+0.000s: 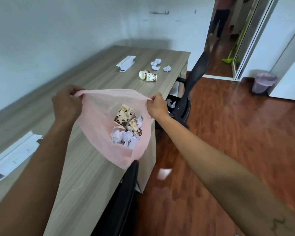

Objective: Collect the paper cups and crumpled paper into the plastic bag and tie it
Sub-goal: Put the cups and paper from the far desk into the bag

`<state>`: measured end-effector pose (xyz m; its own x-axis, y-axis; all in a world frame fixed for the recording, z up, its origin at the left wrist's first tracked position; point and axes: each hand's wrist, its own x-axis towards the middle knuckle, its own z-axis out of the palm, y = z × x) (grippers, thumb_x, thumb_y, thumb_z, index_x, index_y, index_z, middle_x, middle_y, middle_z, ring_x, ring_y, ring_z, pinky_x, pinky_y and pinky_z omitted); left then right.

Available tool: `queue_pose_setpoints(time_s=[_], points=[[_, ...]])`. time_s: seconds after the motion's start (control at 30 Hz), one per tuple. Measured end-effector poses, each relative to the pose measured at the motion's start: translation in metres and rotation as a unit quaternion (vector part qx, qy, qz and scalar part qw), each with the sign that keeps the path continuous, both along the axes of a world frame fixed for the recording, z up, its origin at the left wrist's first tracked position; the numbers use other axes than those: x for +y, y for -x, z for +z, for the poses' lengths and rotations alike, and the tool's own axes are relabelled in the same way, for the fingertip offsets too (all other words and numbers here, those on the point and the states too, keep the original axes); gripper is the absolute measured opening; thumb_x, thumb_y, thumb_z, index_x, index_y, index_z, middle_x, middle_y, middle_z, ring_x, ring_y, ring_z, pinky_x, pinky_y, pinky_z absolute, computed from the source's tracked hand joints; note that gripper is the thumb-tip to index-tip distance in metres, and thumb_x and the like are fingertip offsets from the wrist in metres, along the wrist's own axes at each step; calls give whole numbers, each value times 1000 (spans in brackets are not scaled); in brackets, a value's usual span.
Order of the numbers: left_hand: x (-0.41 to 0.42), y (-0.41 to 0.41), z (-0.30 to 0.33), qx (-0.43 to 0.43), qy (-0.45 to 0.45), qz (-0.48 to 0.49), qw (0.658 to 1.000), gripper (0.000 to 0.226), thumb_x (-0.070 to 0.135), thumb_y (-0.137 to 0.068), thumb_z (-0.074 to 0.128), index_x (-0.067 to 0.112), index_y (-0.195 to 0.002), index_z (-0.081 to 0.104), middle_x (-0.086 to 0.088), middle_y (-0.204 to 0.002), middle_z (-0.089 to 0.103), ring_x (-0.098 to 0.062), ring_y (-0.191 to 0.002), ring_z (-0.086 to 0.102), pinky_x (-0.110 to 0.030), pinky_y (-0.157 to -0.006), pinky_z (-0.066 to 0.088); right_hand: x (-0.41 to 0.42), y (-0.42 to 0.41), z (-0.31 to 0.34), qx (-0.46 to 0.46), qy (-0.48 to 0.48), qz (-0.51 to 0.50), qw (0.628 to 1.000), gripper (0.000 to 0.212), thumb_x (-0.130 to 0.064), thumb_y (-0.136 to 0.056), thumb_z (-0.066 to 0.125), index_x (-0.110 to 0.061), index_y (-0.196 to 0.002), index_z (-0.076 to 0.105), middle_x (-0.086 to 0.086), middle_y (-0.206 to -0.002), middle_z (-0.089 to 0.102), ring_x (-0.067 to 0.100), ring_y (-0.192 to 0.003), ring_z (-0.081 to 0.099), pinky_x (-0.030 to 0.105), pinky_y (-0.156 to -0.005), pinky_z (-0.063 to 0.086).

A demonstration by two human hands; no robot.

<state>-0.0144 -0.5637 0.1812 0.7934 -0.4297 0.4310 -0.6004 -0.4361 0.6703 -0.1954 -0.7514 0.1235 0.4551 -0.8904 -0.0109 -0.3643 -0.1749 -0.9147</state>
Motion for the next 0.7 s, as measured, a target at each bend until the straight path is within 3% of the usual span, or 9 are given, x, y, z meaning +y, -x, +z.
queue_pose_setpoints(time_s=[0.1,0.2,0.3,0.57,0.7], points=[[-39,4,-7,9,0,3,1000,26,4,-87,60,13,-107,74,-10,-109,73,-25,-106,64,-21,-82,40,-38,6,-8,-1,9,3,1000,3,-14,-95,44,-12,-94,44,6,-91,52,22,-80,52,30,-64,42],[-80,4,-16,22,0,9,1000,28,5,-87,58,15,-108,74,-5,-111,73,-22,-108,63,-19,-83,39,-74,5,-16,3,8,4,1000,9,-15,-97,43,-9,-102,48,1,-90,49,11,-73,44,28,-63,35],[-122,-5,-25,40,9,8,999,29,6,-87,56,16,-108,75,-5,-111,73,-21,-108,64,-20,-84,40,-116,-3,-25,10,-2,-2,1000,13,-18,-96,44,-9,-103,49,0,-88,50,20,-81,48,30,-67,38],[-247,-72,-35,56,28,20,998,29,7,-87,56,15,-107,75,-3,-110,73,-17,-106,63,-19,-83,40,-252,-80,-37,38,-7,30,999,11,-23,-93,47,-13,-98,50,2,-96,58,21,-85,55,30,-62,39],[-299,-119,-41,87,27,53,994,27,9,-87,57,15,-106,75,-5,-110,73,-22,-108,64,-28,-89,46,-310,-133,-36,80,11,78,994,10,-22,-92,47,-13,-97,50,4,-93,58,26,-88,58,38,-71,52]])
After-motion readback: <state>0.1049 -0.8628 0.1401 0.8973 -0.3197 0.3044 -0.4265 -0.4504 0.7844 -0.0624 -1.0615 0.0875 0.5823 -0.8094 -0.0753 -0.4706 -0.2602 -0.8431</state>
